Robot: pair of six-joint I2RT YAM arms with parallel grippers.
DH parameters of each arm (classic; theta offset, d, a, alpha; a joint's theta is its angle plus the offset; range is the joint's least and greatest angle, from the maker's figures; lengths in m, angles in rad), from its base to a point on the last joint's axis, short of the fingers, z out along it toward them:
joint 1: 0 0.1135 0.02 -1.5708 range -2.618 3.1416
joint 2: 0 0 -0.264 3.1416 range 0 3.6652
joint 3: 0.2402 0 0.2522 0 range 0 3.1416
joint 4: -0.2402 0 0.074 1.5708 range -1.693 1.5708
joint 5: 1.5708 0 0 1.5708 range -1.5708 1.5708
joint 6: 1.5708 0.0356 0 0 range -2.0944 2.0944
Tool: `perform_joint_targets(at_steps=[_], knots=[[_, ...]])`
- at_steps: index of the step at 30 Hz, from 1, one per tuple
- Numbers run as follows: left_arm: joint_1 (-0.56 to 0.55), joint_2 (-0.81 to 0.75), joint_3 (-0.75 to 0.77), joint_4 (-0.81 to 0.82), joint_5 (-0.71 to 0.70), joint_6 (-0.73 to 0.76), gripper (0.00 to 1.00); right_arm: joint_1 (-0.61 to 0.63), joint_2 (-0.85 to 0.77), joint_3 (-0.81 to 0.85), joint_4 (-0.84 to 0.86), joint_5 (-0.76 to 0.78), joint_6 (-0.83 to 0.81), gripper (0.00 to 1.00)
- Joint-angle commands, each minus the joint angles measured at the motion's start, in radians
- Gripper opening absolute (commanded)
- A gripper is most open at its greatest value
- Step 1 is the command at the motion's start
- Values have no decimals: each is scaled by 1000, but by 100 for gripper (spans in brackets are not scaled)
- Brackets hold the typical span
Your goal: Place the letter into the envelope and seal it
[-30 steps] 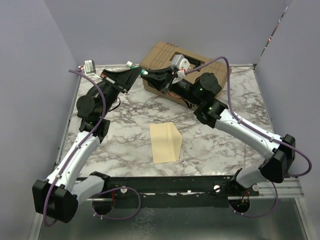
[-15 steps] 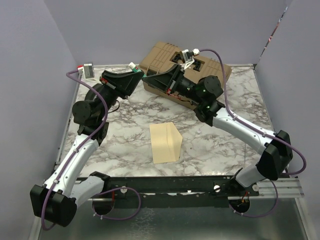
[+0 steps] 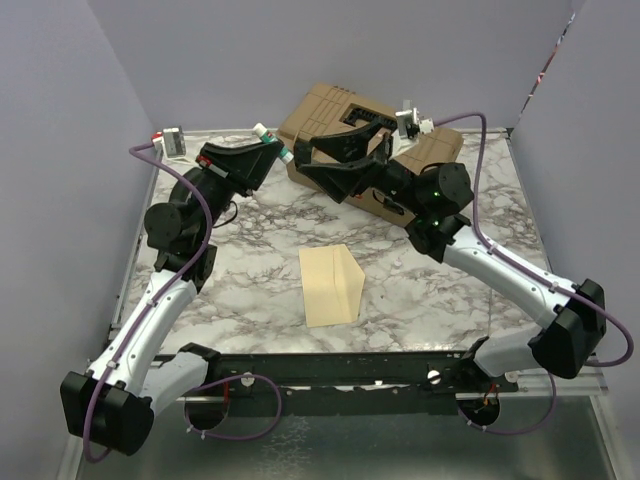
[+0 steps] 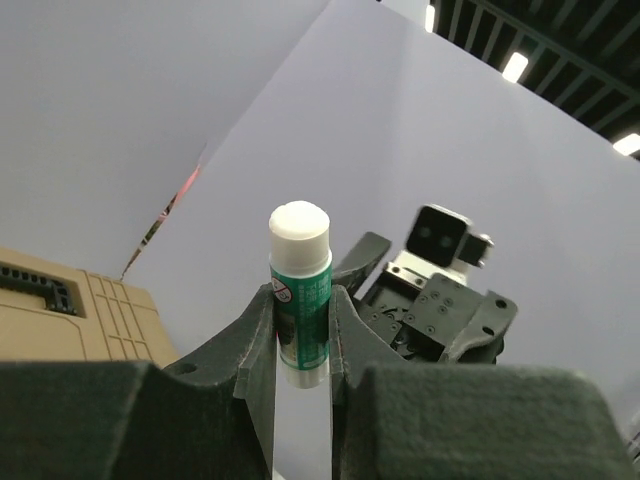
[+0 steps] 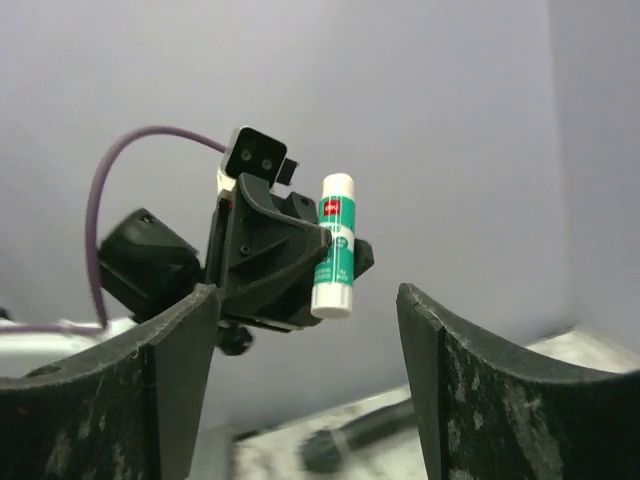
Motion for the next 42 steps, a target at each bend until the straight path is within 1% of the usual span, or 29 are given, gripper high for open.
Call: perform_joint_targets(at_steps=[1, 3, 6, 10, 11, 12, 17, 22, 28, 37, 40, 42], knots=[[3, -21, -16, -19, -62, -108, 0, 7, -20, -13, -77, -37, -655, 74], [3, -18, -16, -23, -73, -145, 0, 25, -14, -15, -88, 10, -827, 74], [3, -14, -10, -23, -81, -175, 0, 63, 3, -4, -92, 79, -1026, 72], [4, -8, 0, -24, -78, -185, 0, 112, 27, -7, -20, 140, -1134, 70], [3, -7, 0, -25, -78, -187, 0, 124, 34, -3, -12, 150, -1150, 69], [3, -6, -1, -26, -79, -189, 0, 138, 41, 0, -3, 168, -1168, 65], [3, -6, -8, -27, -78, -195, 0, 184, 78, 25, 25, 244, -1199, 50], [3, -4, -7, -27, -64, -198, 0, 189, 82, 31, 48, 283, -1149, 44], [4, -7, -8, -27, -59, -199, 0, 190, 80, 35, 72, 318, -1105, 44], [4, -7, -14, -27, -62, -205, 0, 191, 76, 35, 55, 261, -1115, 48], [3, -8, -16, -27, -64, -205, 0, 191, 77, 35, 54, 248, -1120, 47], [3, -8, -16, -27, -64, -205, 0, 191, 79, 37, 54, 238, -1122, 43]])
